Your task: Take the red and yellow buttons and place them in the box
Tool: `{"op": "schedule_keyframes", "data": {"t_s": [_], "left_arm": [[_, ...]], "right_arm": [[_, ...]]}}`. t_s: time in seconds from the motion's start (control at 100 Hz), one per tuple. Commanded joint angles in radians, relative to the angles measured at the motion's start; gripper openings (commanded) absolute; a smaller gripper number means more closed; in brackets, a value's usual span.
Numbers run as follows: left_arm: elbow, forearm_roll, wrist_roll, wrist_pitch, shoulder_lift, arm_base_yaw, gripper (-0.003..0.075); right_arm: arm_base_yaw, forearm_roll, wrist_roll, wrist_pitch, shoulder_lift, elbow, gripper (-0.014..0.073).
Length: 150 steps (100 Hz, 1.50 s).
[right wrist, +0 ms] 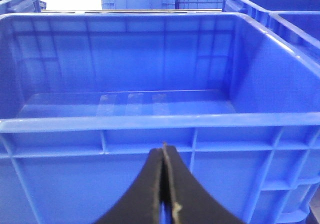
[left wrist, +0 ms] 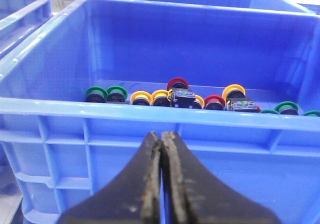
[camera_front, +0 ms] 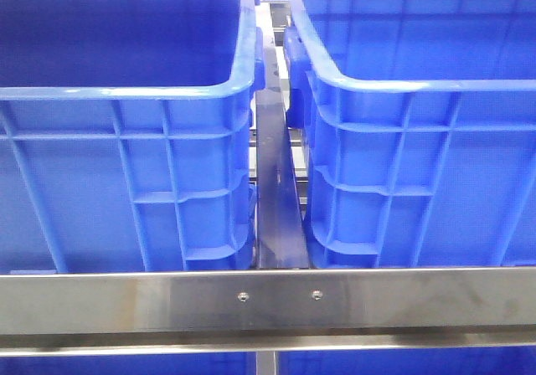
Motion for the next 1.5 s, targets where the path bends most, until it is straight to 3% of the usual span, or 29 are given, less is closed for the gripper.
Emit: {"op": "schedule_keyframes", "data": {"t_s": [0.0,0.31,0.48,0.72,1.0,1.11,1.18,1.19,1.3,1.37,1.49], "left_arm": [[0.052,-0.006,-0.002,-0.079,-0.03,0.001,-0.002],[-0.049,0.004,-0.002,-0.056,-0.019,0.001,-0.002],[-0.234,0.012,-0.002,0.128,0.072,0.001,-0.002],[-0.494,0.067,-0.002,0.328,0.343,0.001,-0.002],[-0.687,0.119,-0.002,0.394,0.708,0.001,-0.0011],[-0.773,0.124,-0.002,0.441,0.853,0.001,0.0106],[-0.824,0.124,-0.002,0.457,0.931,0.001,0.026],[-0.834,0.124,-0.002,0.457,0.956,0.001,0.0313],[-0.916,0.124,-0.002,0.485,1.081,0.001,0.0529],[-0.987,0.122,-0.002,0.524,1.171,-0.003,0.0573],[-1.091,0.117,-0.002,0.561,1.292,-0.023,0.0567]], "right_arm": [[0.001,0.002,-0.004,-0.084,-0.024,-0.017,-0.0068],[0.001,0.002,-0.004,-0.084,-0.024,-0.017,-0.0068],[0.001,0.002,-0.004,-0.084,-0.024,-0.017,-0.0068],[0.001,0.002,-0.004,-0.084,-0.024,-0.017,-0.0068],[0.001,0.002,-0.004,-0.084,-0.024,-0.017,-0.0068],[0.001,0.002,-0.004,-0.084,-0.024,-0.017,-0.0068],[0.001,0.002,-0.004,-0.084,-0.024,-0.017,-0.0068],[0.001,0.002,-0.004,-0.084,-0.024,-0.017,-0.0068],[0.001,0.002,-0.004,-0.084,-0.024,-0.017,-0.0068],[0.001,0.002,-0.004,-0.084,-0.024,-0.017,-0.0068],[0.001,0.002,-0.004,-0.084,-0.024,-0.017,-0.0068]]}}
